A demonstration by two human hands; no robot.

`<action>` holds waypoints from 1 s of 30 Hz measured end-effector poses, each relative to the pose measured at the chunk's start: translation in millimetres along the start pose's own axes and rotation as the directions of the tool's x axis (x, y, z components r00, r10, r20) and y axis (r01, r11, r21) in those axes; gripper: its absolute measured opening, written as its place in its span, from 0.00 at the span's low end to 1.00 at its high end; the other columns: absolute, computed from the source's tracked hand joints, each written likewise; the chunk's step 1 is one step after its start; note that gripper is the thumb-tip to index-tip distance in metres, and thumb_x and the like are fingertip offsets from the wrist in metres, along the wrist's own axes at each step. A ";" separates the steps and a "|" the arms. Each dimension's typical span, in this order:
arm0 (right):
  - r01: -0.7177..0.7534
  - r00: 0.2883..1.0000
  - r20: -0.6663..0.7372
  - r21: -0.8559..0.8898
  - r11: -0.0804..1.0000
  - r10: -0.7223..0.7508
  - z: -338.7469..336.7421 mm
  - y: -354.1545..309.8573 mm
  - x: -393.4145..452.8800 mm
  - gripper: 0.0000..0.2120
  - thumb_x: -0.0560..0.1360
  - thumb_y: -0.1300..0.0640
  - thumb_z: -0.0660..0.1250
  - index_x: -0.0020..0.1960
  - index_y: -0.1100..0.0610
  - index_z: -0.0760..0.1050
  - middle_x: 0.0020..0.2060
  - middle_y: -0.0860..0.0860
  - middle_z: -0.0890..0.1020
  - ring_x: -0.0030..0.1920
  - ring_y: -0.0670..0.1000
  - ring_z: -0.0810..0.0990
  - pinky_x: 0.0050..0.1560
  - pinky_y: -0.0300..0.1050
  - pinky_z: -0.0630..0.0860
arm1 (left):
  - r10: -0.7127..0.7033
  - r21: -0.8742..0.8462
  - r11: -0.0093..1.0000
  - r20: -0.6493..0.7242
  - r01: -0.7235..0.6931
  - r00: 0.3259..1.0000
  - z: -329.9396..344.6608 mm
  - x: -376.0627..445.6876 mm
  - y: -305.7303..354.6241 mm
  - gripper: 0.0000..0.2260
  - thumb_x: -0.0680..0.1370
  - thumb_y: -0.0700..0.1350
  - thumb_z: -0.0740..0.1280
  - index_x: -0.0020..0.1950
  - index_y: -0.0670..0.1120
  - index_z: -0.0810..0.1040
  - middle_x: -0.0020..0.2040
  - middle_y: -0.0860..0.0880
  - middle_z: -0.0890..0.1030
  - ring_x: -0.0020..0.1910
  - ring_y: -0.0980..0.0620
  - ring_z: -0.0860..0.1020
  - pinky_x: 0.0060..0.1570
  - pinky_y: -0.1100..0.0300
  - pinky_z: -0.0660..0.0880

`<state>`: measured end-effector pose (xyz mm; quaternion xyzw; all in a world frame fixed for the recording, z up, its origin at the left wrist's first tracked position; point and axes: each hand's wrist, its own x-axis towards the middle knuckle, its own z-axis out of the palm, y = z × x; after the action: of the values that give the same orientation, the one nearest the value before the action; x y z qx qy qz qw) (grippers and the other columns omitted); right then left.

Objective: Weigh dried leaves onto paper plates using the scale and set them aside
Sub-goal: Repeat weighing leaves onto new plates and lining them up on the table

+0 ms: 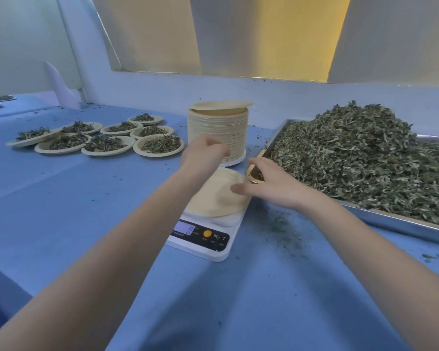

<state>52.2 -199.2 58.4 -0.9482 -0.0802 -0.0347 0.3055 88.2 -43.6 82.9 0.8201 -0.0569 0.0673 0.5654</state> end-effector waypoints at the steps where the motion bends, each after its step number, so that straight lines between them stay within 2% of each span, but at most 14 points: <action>1: -0.021 1.000 -0.014 0.016 1.000 0.021 -4.0 3.0 1.5 0.38 0.71 0.39 0.68 0.74 0.53 0.58 0.73 0.52 0.61 0.73 0.51 0.59 0.70 0.47 0.59 | 0.014 0.013 1.000 0.025 -0.015 1.000 9.0 0.4 4.4 0.04 0.74 0.43 0.66 0.47 0.50 0.77 0.47 0.54 0.77 0.52 0.51 0.73 0.52 0.56 0.71; 3: -0.045 0.998 -0.042 0.027 0.999 0.046 -12.5 10.1 5.6 0.27 0.72 0.40 0.68 0.64 0.53 0.67 0.69 0.54 0.68 0.69 0.53 0.65 0.70 0.49 0.62 | 0.035 0.043 0.998 0.081 -0.039 0.996 33.3 4.6 13.9 0.07 0.74 0.44 0.66 0.52 0.50 0.77 0.47 0.54 0.76 0.53 0.50 0.73 0.54 0.56 0.70; 6: -0.072 0.990 -0.118 0.087 0.994 0.082 -26.6 25.9 10.1 0.27 0.70 0.44 0.70 0.63 0.58 0.71 0.61 0.57 0.75 0.59 0.53 0.74 0.58 0.49 0.72 | 0.034 0.082 0.996 0.141 -0.046 0.989 78.1 12.8 25.7 0.10 0.74 0.43 0.65 0.55 0.48 0.75 0.53 0.49 0.77 0.57 0.47 0.74 0.57 0.54 0.72; 7: -0.090 0.986 -0.134 0.080 0.993 0.100 -31.9 33.8 10.9 0.30 0.69 0.45 0.70 0.66 0.59 0.70 0.63 0.58 0.74 0.59 0.54 0.74 0.56 0.48 0.73 | 0.024 0.094 0.995 0.155 -0.039 0.988 93.3 15.3 27.4 0.11 0.75 0.43 0.64 0.57 0.47 0.75 0.56 0.47 0.77 0.58 0.46 0.74 0.58 0.54 0.71; 9: -0.155 0.976 -0.155 0.014 0.988 0.155 -43.6 53.2 12.6 0.37 0.69 0.47 0.70 0.73 0.60 0.62 0.70 0.58 0.67 0.67 0.56 0.69 0.63 0.49 0.69 | -0.009 0.131 0.991 0.194 -0.017 0.981 121.6 20.3 27.0 0.15 0.76 0.42 0.62 0.62 0.45 0.74 0.61 0.44 0.76 0.60 0.45 0.73 0.58 0.55 0.71; 11: -0.214 0.962 -0.186 -0.061 0.975 0.200 -56.4 75.5 14.5 0.39 0.71 0.48 0.70 0.75 0.59 0.57 0.73 0.58 0.63 0.70 0.57 0.66 0.68 0.51 0.66 | -0.041 0.176 0.984 0.236 -0.001 0.971 145.6 27.1 25.2 0.16 0.76 0.41 0.60 0.64 0.43 0.72 0.63 0.43 0.75 0.59 0.44 0.74 0.52 0.57 0.71; 14: -0.316 0.921 -0.265 -0.082 0.945 0.285 -75.9 106.7 17.8 0.40 0.70 0.47 0.70 0.75 0.57 0.56 0.70 0.59 0.65 0.65 0.59 0.70 0.60 0.49 0.70 | -0.104 0.233 0.972 0.284 0.037 0.953 176.0 42.4 24.9 0.20 0.77 0.41 0.58 0.69 0.42 0.67 0.65 0.41 0.73 0.58 0.41 0.75 0.47 0.54 0.73; 18: -0.375 0.893 -0.302 -0.097 0.922 0.332 -89.7 135.3 29.8 0.36 0.71 0.50 0.71 0.74 0.56 0.59 0.66 0.58 0.69 0.60 0.58 0.73 0.48 0.45 0.68 | -0.246 0.342 0.927 0.248 0.153 0.937 203.2 64.7 27.4 0.26 0.78 0.44 0.56 0.76 0.46 0.56 0.74 0.40 0.60 0.68 0.38 0.65 0.61 0.49 0.70; 21: -0.359 0.907 -0.267 -0.090 0.929 0.325 -87.5 143.2 44.7 0.37 0.71 0.53 0.71 0.75 0.56 0.57 0.65 0.59 0.71 0.60 0.58 0.73 0.48 0.43 0.69 | -0.317 0.313 0.918 0.211 0.244 0.925 212.5 80.2 25.4 0.28 0.79 0.43 0.56 0.78 0.48 0.51 0.76 0.42 0.53 0.72 0.39 0.59 0.45 0.57 0.71; 23: -0.338 0.923 -0.230 -0.106 0.935 0.307 -82.7 144.1 54.7 0.38 0.71 0.54 0.72 0.75 0.56 0.57 0.65 0.59 0.72 0.62 0.58 0.73 0.52 0.44 0.70 | -0.321 0.249 0.933 0.245 0.260 0.915 216.6 91.0 21.0 0.29 0.79 0.41 0.57 0.78 0.49 0.50 0.76 0.41 0.54 0.73 0.38 0.58 0.57 0.47 0.71; 25: -0.318 0.938 -0.186 -0.129 0.939 0.292 -77.0 145.3 64.0 0.41 0.70 0.55 0.73 0.76 0.56 0.55 0.67 0.59 0.70 0.64 0.59 0.71 0.58 0.46 0.70 | -0.319 0.178 0.945 0.303 0.276 0.898 220.3 97.5 18.8 0.29 0.77 0.39 0.57 0.77 0.51 0.53 0.74 0.40 0.60 0.71 0.36 0.62 0.68 0.42 0.64; 27: -0.314 0.944 -0.150 -0.136 0.940 0.293 -72.8 147.2 71.1 0.44 0.69 0.54 0.74 0.77 0.55 0.52 0.70 0.59 0.66 0.67 0.60 0.69 0.61 0.48 0.68 | -0.330 0.094 0.944 0.330 0.317 0.885 220.3 100.2 19.1 0.22 0.78 0.39 0.57 0.73 0.47 0.65 0.69 0.39 0.68 0.68 0.38 0.68 0.67 0.45 0.66; 28: -0.310 0.946 -0.140 -0.143 0.940 0.291 -71.4 148.0 73.8 0.46 0.69 0.54 0.75 0.77 0.54 0.51 0.71 0.60 0.64 0.67 0.60 0.68 0.61 0.48 0.68 | -0.343 0.057 0.937 0.325 0.344 0.881 219.1 101.2 19.8 0.15 0.79 0.40 0.57 0.65 0.45 0.72 0.65 0.40 0.72 0.63 0.40 0.71 0.65 0.47 0.69; 30: -0.308 0.948 -0.134 -0.155 0.939 0.289 -70.2 150.0 77.9 0.48 0.67 0.52 0.76 0.77 0.53 0.50 0.71 0.60 0.62 0.68 0.60 0.68 0.61 0.48 0.68 | -0.395 -0.049 0.900 0.329 0.433 0.858 215.3 101.3 23.4 0.07 0.79 0.45 0.58 0.52 0.44 0.73 0.54 0.44 0.75 0.56 0.43 0.74 0.59 0.50 0.74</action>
<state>153.7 -350.1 38.2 -0.9690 0.0848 -0.0467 0.2272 193.8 -254.9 46.4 0.7774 0.0286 -0.1893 0.5992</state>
